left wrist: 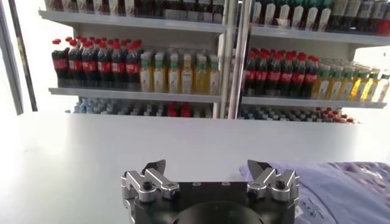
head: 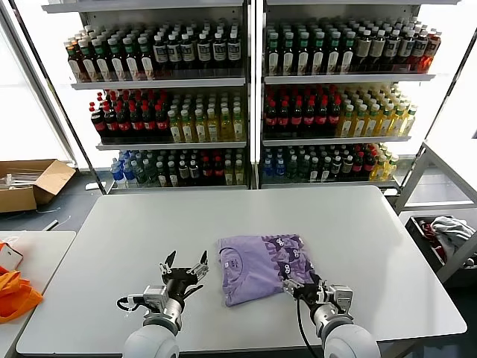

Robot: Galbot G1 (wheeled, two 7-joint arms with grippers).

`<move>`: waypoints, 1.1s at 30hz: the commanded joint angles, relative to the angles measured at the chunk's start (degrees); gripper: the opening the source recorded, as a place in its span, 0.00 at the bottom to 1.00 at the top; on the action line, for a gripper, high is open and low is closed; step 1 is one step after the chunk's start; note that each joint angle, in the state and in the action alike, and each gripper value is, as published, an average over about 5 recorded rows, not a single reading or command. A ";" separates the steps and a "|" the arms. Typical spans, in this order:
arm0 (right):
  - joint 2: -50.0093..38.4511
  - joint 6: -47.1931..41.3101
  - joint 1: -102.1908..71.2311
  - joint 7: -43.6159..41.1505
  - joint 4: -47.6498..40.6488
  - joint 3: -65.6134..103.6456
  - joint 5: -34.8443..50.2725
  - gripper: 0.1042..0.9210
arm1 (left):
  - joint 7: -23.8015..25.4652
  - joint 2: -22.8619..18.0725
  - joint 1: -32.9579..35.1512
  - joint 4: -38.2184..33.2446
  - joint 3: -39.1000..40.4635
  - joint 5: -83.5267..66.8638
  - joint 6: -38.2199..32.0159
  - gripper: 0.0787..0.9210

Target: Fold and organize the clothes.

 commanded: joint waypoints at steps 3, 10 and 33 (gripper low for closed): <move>0.34 0.02 0.57 1.45 -4.13 -0.04 6.80 0.88 | 0.09 0.14 0.10 0.02 -0.01 -0.01 0.13 0.88; -1.20 -0.03 -0.81 1.41 10.78 4.12 6.07 0.88 | 0.44 0.49 0.80 -0.84 -0.34 -0.07 0.12 0.88; -1.69 6.10 -10.82 -6.06 7.71 21.93 -24.64 0.88 | 3.88 -0.54 2.05 -7.17 -3.92 6.01 -7.23 0.88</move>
